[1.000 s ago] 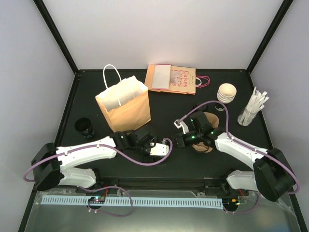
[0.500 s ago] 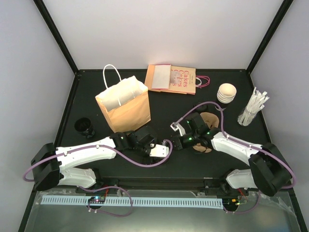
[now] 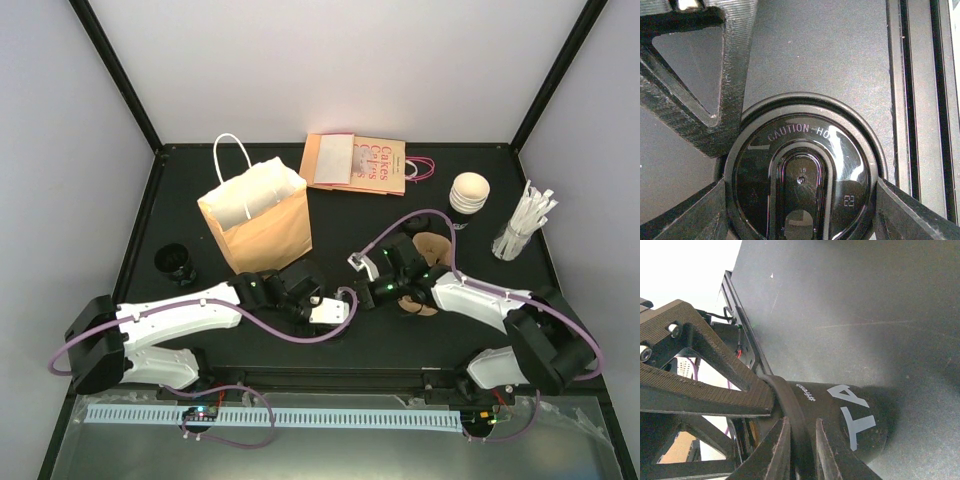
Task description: Pack the takeout coffee
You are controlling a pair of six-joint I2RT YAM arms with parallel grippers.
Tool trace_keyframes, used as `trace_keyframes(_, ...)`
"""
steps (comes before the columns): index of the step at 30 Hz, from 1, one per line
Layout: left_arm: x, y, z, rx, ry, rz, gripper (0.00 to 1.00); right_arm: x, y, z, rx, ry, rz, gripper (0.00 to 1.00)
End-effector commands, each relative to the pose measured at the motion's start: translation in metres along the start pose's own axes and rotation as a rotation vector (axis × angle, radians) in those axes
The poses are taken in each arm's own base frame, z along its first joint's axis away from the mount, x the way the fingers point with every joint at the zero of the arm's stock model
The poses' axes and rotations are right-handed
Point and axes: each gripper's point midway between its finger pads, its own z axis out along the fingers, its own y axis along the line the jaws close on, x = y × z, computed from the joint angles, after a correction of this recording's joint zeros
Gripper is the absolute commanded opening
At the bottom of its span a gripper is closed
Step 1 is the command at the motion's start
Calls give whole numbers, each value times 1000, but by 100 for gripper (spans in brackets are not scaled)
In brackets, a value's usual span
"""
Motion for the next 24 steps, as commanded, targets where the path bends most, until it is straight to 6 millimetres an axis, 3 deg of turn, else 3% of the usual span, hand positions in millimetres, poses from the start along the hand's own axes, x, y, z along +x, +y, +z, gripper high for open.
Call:
trace_keyframes(1, 3, -11, 13, 51, 24, 64, 57, 51, -42, 15, 134, 121, 87, 17)
trace_keyframes(8, 3, -12, 12, 46, 18, 68, 57, 59, -51, 14, 186, 123, 85, 16)
trace_keyframes(12, 2, -12, 11, 43, 17, 64, 57, 36, -41, 4, 219, 48, 43, 14)
trace_keyframes(18, -1, -7, 8, 17, 12, 39, 57, -14, -13, -29, 281, -134, -29, 15)
trace_keyframes(24, -8, 2, 6, -29, -1, -43, 56, -26, -3, -57, 352, -241, -83, 19)
